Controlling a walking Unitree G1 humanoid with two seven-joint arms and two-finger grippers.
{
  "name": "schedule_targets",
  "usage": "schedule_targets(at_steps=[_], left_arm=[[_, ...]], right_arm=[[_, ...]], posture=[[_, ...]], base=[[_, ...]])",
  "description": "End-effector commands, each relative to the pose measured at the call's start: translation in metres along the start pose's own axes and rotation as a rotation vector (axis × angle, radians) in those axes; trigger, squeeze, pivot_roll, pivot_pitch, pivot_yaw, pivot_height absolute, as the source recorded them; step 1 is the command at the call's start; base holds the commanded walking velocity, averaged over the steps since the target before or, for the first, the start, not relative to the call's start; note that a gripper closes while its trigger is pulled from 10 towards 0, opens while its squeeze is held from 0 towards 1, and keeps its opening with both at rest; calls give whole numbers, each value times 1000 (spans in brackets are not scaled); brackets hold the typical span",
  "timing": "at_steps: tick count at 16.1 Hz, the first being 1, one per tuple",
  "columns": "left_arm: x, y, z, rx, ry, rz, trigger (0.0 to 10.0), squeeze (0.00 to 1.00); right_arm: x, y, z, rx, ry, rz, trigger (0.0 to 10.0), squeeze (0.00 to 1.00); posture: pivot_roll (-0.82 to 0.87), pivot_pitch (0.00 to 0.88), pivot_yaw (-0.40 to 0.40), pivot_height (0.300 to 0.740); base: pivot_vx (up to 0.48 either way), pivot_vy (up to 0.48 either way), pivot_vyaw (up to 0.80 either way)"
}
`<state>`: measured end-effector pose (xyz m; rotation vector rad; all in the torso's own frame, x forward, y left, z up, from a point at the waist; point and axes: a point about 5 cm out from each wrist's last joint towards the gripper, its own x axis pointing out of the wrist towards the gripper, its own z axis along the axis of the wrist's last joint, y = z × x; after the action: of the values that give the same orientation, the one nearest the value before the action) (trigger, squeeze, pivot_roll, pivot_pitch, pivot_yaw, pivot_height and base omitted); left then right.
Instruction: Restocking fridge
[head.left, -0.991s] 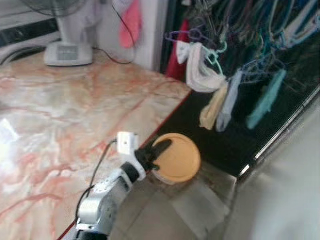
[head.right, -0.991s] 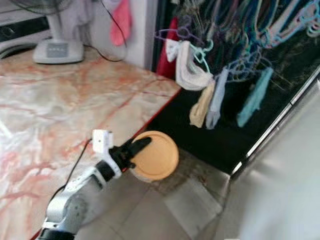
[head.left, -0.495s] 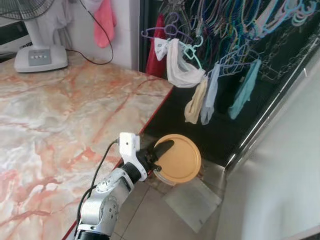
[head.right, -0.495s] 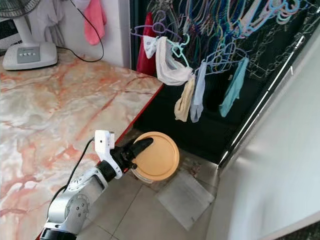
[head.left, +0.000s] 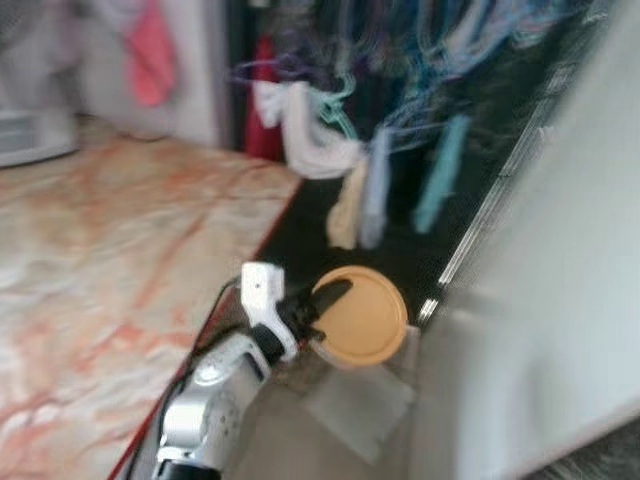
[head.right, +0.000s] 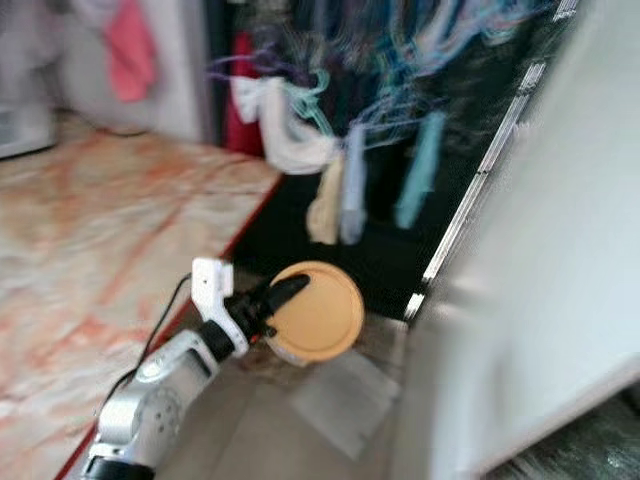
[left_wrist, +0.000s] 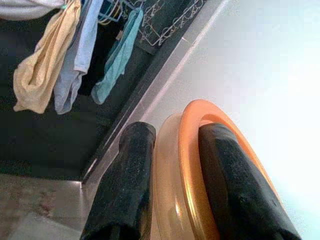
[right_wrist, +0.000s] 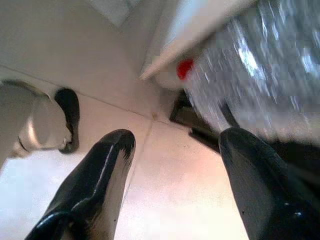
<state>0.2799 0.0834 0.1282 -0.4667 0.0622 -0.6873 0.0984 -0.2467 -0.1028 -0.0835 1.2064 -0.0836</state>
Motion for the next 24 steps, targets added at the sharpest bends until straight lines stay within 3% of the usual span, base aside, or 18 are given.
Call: schedule_targets(at_steps=[1,6,10,21,24], left_arm=[[2,-3,1,1,-3,-18,10000,0],[2,-3,0,1,5,-30,10000,0],[5,-5,-1,15,18,-46,10000,0],[2,-1,-1,7,19,-23,10000,0],[-7,31,-1,12,13,166,10000,0]], right_arm=[[-1,-3,-2,2,7,-8,10000,0],[0,-2,-2,3,7,-6,10000,0],[0,-1,-2,9,6,-5,10000,0],[0,0,-3,10,11,0,10000,0],[0,1,-3,15,5,6,10000,0]], posture=[[-49,0,-88,740],[-50,0,-83,740],[-52,0,-80,740],[-50,0,-74,740],[-44,0,-72,736]], base=[[0,0,-513],[0,0,-505],[0,-426,-500],[0,0,-498],[0,0,-160]])
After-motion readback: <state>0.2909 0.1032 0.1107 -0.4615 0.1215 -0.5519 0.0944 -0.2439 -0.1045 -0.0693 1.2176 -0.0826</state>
